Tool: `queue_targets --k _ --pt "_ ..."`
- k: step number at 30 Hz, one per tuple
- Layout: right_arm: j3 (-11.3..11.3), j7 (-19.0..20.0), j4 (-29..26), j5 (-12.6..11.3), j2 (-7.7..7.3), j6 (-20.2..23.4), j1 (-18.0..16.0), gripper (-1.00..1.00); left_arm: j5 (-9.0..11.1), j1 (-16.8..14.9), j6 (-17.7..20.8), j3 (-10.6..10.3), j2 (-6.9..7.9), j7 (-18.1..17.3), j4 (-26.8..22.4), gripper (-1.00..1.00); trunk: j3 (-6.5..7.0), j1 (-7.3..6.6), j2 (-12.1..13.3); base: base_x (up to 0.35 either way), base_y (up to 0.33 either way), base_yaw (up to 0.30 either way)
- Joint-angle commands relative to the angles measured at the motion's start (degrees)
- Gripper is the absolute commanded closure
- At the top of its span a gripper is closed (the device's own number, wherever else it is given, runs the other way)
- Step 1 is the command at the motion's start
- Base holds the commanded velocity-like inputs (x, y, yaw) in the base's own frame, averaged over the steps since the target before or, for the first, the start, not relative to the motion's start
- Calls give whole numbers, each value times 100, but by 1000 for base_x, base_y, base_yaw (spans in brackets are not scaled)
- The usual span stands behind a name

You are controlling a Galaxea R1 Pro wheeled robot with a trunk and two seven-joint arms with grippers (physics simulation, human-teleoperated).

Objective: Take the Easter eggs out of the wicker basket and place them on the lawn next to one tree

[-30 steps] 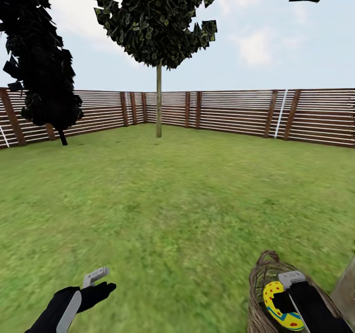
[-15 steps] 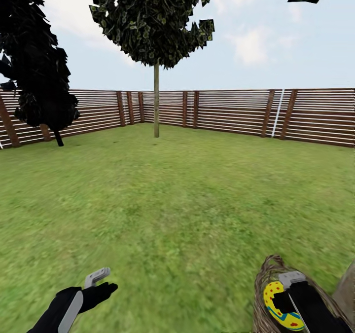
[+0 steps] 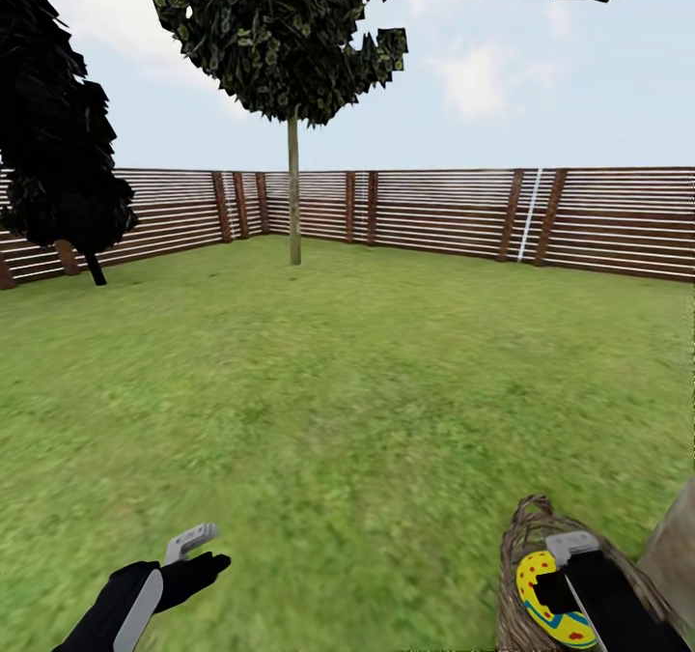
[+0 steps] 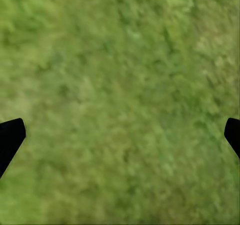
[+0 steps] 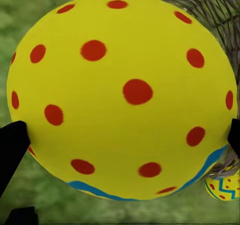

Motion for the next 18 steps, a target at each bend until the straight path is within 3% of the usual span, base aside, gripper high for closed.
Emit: queue_targets --k 1,12,18 --pt "-8 58 -9 57 1 29 -3 100 -3 -3 30 16 -1 -27 -3 -100 3 -23 38 1 294 -83" --pt "0 60 -9 58 6 35 -3 100 -9 -2 30 16 -12 -33 -9 -100 105 -265 479 9 307 -59" --pt "8 53 -9 61 14 27 -3 100 -4 -3 37 16 -10 -34 0 -100 207 -397 720 263 209 -1"
